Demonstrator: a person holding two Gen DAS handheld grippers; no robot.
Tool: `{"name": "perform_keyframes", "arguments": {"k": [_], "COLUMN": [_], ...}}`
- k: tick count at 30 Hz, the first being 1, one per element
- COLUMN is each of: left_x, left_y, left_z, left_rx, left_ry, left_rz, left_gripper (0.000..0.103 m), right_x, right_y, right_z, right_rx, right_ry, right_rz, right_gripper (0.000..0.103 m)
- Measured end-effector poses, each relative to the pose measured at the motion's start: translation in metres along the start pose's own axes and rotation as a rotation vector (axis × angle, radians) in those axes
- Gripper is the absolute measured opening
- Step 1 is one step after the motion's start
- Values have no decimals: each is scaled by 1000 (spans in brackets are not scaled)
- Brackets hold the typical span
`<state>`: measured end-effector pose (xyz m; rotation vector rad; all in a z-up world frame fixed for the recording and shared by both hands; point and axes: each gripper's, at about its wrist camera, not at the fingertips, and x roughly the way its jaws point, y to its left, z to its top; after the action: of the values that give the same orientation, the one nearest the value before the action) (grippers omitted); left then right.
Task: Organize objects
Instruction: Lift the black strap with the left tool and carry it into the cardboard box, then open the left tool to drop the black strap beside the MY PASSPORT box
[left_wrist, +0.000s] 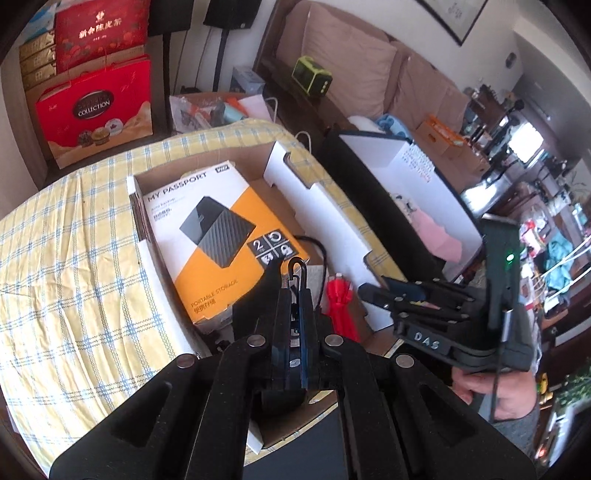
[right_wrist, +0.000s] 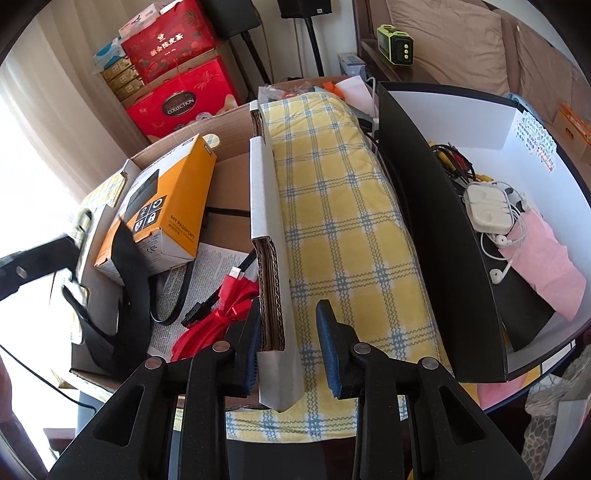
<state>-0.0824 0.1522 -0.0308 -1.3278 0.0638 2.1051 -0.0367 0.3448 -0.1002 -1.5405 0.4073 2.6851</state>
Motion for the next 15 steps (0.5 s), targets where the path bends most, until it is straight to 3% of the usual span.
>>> {"name": "perform_keyframes", "arguments": {"k": [5,9,10,12,15], "left_x": [29,35,33,24,6], "left_y": [0,7,10,17,24], "left_z": [-16,-19,-19,-20,-22], "left_rx": [44,8,-13,-58,-96], "left_ry": [84,102,99,83,38], "left_rz": [43,50,44,5,-34], "left_gripper": [4,5,8,26,38], "right_x": [3,3,3,3,4], "right_y": [0,0,0,0,-1], "right_z": [-1,-2,-2,-2,-2], "right_rx": [0,2,2,3,5], "right_ry": [6,6,6,5,3], "right_rz": [-1,-1,-2,0,1], "right_gripper": [29,29,29,29,29]}}
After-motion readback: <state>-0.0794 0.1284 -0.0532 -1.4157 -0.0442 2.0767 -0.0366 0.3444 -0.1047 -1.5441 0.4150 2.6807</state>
